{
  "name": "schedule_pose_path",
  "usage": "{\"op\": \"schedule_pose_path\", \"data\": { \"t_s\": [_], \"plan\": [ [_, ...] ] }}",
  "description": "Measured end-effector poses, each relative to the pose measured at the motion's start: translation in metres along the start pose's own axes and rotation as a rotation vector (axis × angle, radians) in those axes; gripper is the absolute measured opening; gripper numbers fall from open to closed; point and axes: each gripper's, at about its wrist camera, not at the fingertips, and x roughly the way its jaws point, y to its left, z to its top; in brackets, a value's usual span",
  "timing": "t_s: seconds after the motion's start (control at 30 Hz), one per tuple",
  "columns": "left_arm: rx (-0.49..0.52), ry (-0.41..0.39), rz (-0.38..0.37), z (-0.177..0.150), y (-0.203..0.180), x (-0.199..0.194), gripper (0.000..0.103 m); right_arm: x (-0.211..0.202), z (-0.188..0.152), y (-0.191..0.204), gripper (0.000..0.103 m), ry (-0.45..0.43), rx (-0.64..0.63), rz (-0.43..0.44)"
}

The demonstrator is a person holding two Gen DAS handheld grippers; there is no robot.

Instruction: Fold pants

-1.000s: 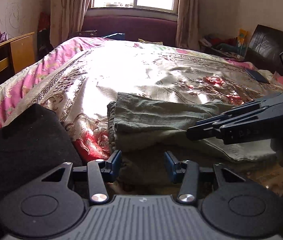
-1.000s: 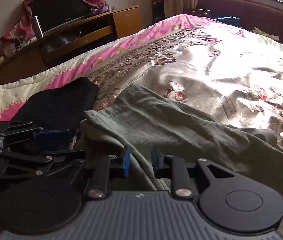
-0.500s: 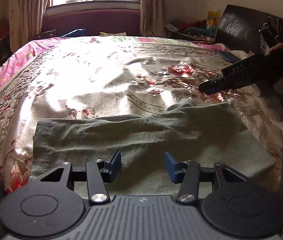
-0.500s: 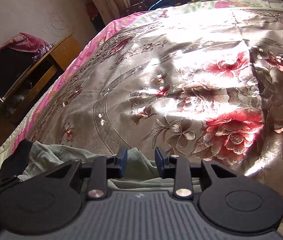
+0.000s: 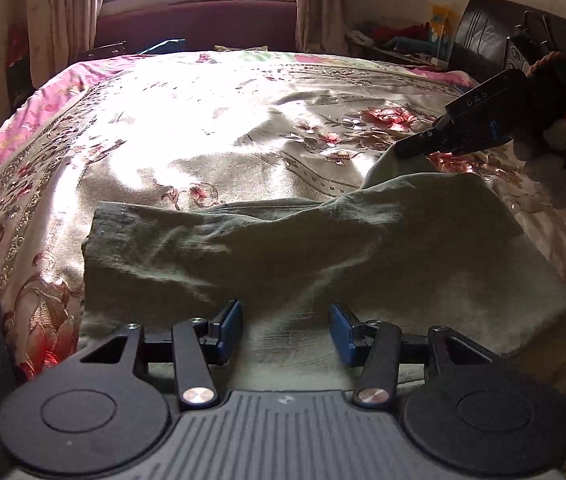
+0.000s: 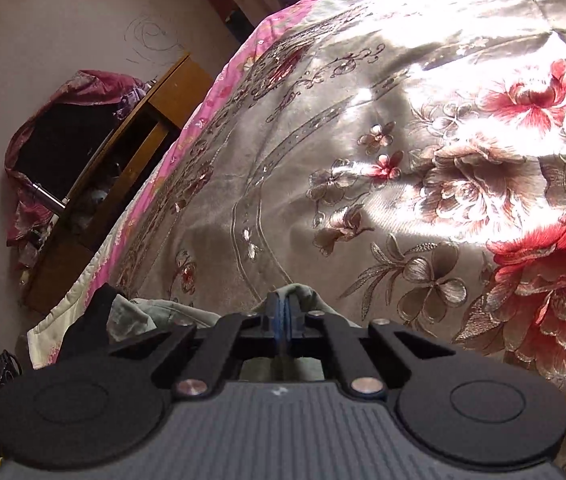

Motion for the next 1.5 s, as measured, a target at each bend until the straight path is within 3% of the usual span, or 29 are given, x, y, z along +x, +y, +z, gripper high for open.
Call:
{"op": "schedule_pose_path", "data": {
  "t_s": [0.07, 0.17, 0.3, 0.33, 0.43, 0.47, 0.57, 0.63, 0.73, 0.83, 0.87, 1.0, 1.03, 1.1, 1.17, 1.27, 1.4, 1.5],
  "plan": [
    [-0.009, -0.004, 0.009, -0.004, 0.000, 0.003, 0.062, 0.007, 0.003, -0.007, 0.004, -0.060, 0.031, -0.079],
    [0.023, -0.007, 0.032, -0.007, -0.005, 0.004, 0.063, 0.010, 0.002, -0.017, 0.010, -0.067, 0.080, -0.161],
    [0.036, -0.003, 0.039, -0.007, -0.006, -0.002, 0.063, -0.033, -0.017, -0.006, 0.011, -0.161, 0.033, -0.194],
    [0.030, -0.002, 0.037, -0.006, -0.004, -0.004, 0.063, -0.045, -0.024, -0.004, 0.015, -0.171, 0.030, -0.204],
    [0.020, -0.024, 0.041, -0.003, -0.001, -0.012, 0.063, -0.077, -0.053, -0.006, 0.040, -0.204, 0.048, -0.254],
    [0.023, -0.041, 0.045, -0.002, -0.002, -0.015, 0.063, -0.084, -0.064, -0.009, 0.042, -0.209, 0.061, -0.273],
    [0.037, -0.098, 0.058, 0.003, -0.004, -0.022, 0.063, -0.085, -0.091, -0.026, 0.044, -0.154, 0.157, -0.241],
    [0.030, -0.093, 0.047, 0.006, -0.005, -0.017, 0.064, -0.074, -0.101, -0.037, 0.044, -0.129, 0.222, -0.189],
    [0.031, -0.032, 0.063, 0.007, -0.008, 0.000, 0.064, -0.063, -0.098, -0.042, 0.043, -0.128, 0.250, -0.094],
    [0.061, -0.018, 0.067, 0.005, -0.015, -0.004, 0.064, -0.068, -0.094, -0.044, 0.022, -0.132, 0.281, 0.032],
    [0.071, -0.014, 0.068, 0.004, -0.016, -0.005, 0.064, -0.073, -0.094, -0.045, 0.021, -0.142, 0.273, 0.052],
    [0.083, 0.006, 0.060, 0.005, -0.027, -0.001, 0.064, -0.055, -0.088, -0.059, 0.025, -0.106, 0.306, 0.029],
    [0.082, 0.004, 0.048, 0.008, -0.032, -0.002, 0.064, -0.046, -0.089, -0.063, 0.023, -0.092, 0.334, 0.040],
    [0.090, -0.017, 0.007, 0.015, -0.046, -0.009, 0.064, -0.041, -0.091, -0.060, 0.007, -0.105, 0.351, 0.022],
    [0.125, -0.034, -0.058, 0.021, -0.068, -0.014, 0.064, -0.047, -0.091, -0.060, 0.004, -0.139, 0.379, 0.034],
    [0.241, -0.042, -0.083, 0.027, -0.112, -0.003, 0.067, -0.074, -0.095, -0.067, 0.003, -0.174, 0.393, -0.027],
    [0.269, 0.116, -0.185, 0.033, -0.152, 0.034, 0.067, -0.120, -0.099, -0.085, 0.003, -0.191, 0.410, -0.179],
    [0.316, 0.109, -0.251, 0.036, -0.181, 0.039, 0.067, -0.160, -0.104, -0.098, 0.003, -0.208, 0.424, -0.236]
  ]
}}
